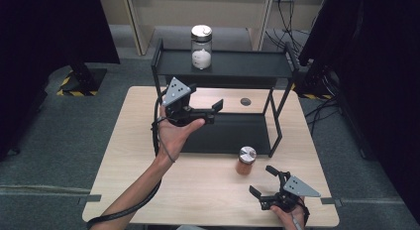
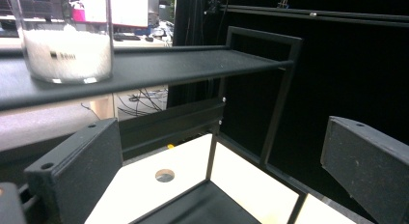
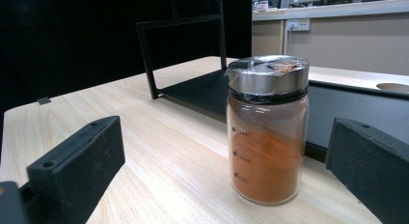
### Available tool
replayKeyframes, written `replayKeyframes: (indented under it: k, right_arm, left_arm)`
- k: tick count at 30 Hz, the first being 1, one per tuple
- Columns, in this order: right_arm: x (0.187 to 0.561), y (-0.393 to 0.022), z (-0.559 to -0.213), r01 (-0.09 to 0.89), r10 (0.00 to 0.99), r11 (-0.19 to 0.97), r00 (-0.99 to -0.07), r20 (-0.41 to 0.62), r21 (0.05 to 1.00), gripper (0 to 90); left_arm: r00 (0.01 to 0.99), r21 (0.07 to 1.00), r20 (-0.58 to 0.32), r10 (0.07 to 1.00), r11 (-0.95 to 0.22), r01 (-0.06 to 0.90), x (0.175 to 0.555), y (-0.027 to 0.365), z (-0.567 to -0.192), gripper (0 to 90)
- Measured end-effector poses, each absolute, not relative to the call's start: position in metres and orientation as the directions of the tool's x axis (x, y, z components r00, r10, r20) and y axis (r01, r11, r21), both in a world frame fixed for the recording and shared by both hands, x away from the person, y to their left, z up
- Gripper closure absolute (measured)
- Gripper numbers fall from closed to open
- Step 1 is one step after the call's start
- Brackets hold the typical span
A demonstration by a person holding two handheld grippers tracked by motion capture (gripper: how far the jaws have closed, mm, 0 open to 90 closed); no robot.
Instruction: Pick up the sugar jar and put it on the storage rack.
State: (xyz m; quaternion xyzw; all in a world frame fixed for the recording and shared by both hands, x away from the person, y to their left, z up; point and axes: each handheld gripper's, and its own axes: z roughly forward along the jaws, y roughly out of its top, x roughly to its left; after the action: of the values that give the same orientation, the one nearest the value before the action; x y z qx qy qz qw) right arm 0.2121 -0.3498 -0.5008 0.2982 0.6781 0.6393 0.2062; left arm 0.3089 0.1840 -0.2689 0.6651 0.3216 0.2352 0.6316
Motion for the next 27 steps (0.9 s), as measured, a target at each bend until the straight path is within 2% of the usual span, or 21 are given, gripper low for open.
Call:
replayKeyframes:
  k: [16,27]
  right_arm:
    - [0.212,-0.350,-0.501,0.140,0.668,0.004,-0.737,0.102,0.990,0.3]
    - [0.212,-0.350,-0.501,0.139,0.668,0.005,-0.737,0.100,0.990,0.3]
  left_arm:
    - [0.702,0.992,-0.065,0.709,-0.028,0.120,0.291,0.184,-0.305,0.3]
    - [0.713,0.986,-0.115,0.691,-0.005,0.164,0.282,0.190,-0.342,0.3]
